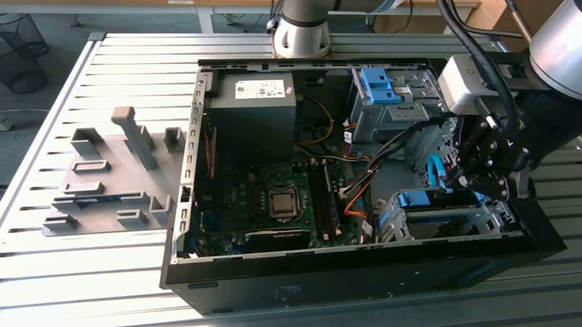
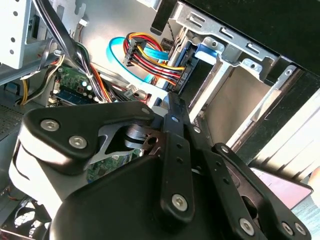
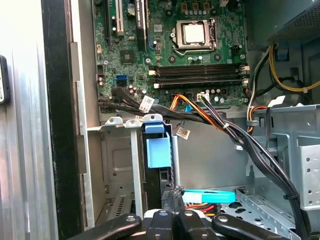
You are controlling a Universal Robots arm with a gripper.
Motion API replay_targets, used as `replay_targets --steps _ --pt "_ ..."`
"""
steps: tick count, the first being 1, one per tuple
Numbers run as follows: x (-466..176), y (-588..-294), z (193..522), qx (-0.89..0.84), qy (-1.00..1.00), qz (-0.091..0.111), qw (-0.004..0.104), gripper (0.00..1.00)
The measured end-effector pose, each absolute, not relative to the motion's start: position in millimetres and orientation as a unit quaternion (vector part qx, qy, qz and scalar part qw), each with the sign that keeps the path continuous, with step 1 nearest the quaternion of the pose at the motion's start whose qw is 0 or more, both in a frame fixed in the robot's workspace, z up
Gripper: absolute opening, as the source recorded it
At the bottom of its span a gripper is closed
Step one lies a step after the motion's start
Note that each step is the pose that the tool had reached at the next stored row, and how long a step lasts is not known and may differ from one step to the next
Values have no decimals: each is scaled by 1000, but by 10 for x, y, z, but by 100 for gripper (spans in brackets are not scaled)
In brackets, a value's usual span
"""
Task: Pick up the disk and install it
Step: 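Insert the second disk wire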
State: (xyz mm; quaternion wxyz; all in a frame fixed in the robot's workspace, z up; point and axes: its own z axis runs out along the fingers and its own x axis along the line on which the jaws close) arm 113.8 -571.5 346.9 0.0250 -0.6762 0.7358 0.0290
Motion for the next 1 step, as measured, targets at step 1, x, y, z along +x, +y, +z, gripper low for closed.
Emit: replay_targets --steps 1 --pt "1138 -5715 3470 -676 736 29 25 11"
